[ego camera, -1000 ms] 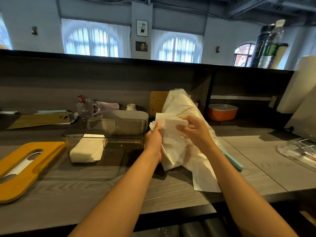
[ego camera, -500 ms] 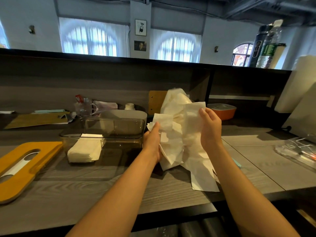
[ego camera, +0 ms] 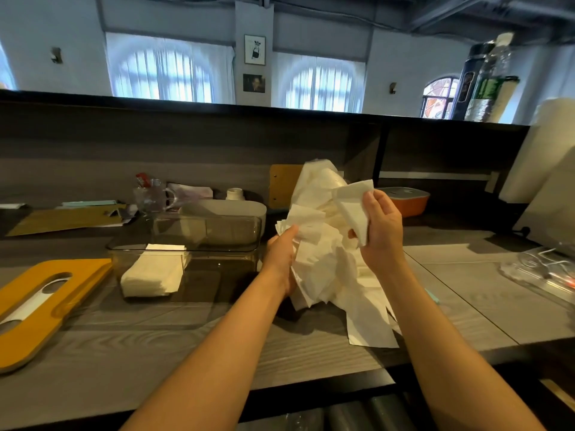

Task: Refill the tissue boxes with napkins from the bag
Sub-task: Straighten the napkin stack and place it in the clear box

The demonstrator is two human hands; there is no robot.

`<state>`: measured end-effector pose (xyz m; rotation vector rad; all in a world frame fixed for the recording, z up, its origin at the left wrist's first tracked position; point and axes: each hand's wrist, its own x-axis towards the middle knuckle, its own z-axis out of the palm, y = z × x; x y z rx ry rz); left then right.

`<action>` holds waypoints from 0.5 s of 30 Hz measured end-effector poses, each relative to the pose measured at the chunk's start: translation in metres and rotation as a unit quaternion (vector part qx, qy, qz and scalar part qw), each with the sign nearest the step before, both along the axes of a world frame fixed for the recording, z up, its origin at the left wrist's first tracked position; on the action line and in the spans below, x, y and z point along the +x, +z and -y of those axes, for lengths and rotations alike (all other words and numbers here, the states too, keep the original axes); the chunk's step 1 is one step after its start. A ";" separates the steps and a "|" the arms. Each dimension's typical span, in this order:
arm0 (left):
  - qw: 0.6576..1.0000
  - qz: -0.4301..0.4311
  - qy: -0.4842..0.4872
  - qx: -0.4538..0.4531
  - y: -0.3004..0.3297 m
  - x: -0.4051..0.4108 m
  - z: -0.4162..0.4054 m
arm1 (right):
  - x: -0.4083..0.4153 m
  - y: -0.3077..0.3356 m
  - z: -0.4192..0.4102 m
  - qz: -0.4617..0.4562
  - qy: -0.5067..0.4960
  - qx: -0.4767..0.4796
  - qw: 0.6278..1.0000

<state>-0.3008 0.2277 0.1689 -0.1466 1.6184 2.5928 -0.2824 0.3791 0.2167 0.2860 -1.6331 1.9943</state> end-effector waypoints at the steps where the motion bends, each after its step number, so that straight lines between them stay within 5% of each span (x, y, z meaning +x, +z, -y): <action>1: 1.000 -0.001 -0.002 -0.001 -0.001 0.000 -0.001 | -0.002 -0.001 0.002 0.007 0.001 0.014 1.000; 9: 0.999 0.000 0.032 0.033 0.003 0.005 0.002 | -0.002 0.003 -0.002 0.077 0.028 0.090 0.993; 15: 0.996 -0.001 0.062 0.069 0.004 0.009 0.003 | -0.001 -0.003 0.004 0.132 0.061 0.296 0.944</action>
